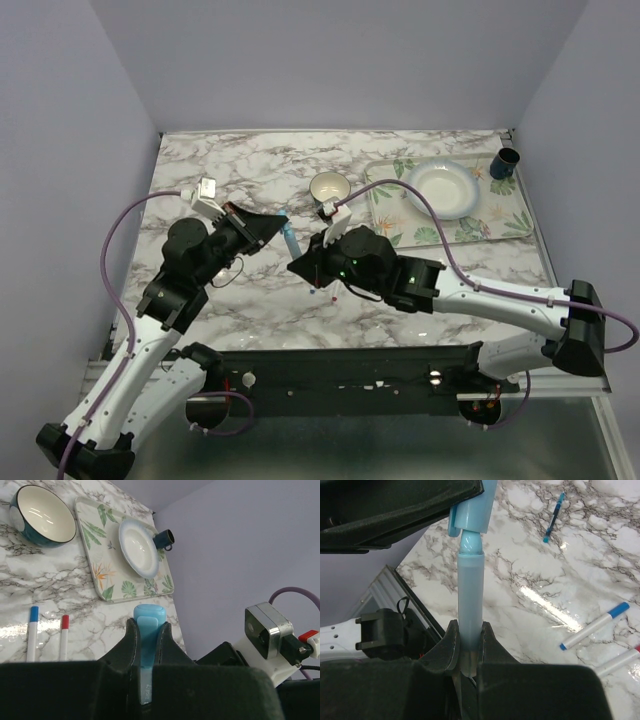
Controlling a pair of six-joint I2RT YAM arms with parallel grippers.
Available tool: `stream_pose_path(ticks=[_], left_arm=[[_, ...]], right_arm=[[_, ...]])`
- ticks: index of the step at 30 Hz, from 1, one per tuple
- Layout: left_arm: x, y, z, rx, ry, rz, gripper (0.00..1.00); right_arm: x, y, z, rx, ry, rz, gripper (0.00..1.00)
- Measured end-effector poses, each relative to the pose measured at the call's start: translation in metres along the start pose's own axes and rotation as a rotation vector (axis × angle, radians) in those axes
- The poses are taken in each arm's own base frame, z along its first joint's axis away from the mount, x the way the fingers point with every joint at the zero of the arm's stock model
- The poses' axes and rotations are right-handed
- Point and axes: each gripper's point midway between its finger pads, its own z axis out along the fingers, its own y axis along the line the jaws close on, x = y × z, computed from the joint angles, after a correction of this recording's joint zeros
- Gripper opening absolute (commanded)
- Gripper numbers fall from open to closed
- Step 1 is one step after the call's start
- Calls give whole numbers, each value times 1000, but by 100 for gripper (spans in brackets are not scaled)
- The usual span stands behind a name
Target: Insert the pens into the pen caps
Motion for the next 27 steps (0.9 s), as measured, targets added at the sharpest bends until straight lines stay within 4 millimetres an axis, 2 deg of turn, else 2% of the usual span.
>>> stream_pose_path(ticks=[14, 27], left_arm=[[5, 13, 4, -17, -33, 7, 0], [-7, 17, 12, -57, -125, 83, 0]], right_arm=[[-2, -13, 13, 132, 31, -30, 1], [-18, -19, 26, 222, 18, -127, 1]])
